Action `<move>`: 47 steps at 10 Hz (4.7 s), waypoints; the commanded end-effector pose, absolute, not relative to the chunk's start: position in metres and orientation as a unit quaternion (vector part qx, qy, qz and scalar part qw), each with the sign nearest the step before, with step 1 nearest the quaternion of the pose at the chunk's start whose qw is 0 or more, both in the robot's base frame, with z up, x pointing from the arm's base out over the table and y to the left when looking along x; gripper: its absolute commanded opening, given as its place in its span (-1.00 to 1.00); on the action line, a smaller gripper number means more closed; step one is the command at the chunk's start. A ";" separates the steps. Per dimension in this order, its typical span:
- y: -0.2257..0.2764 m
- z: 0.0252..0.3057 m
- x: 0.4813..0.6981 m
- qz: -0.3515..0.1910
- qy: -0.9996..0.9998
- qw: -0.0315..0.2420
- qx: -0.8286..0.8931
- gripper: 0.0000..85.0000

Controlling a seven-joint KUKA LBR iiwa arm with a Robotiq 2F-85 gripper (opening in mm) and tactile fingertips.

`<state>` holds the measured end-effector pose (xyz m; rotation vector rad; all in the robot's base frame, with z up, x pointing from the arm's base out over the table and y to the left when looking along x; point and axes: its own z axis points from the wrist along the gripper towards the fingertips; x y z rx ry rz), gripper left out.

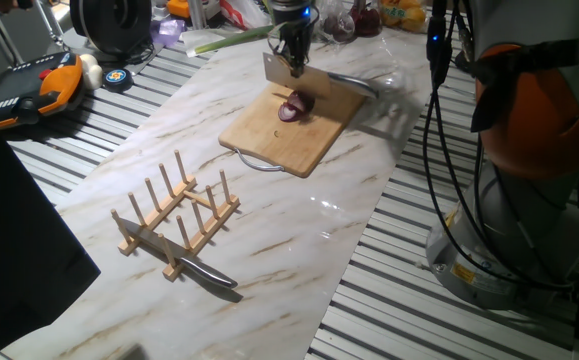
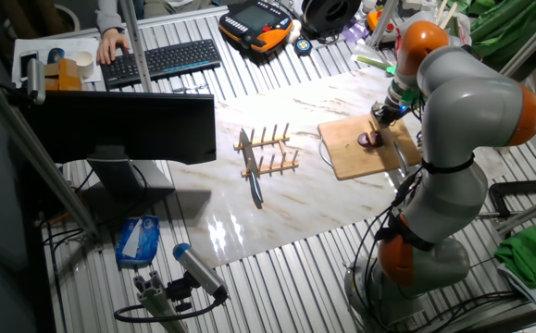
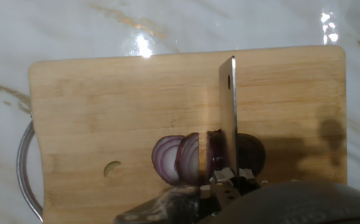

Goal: Chop the onions

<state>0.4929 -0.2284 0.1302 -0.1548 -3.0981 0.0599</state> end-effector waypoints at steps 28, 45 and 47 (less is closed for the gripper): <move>-0.228 0.110 0.495 0.018 -0.998 0.013 -0.055 -0.98; -0.231 0.096 0.491 0.010 -0.998 0.005 -0.056 -0.98; -0.228 0.094 0.490 0.010 -0.998 0.004 -0.057 -0.98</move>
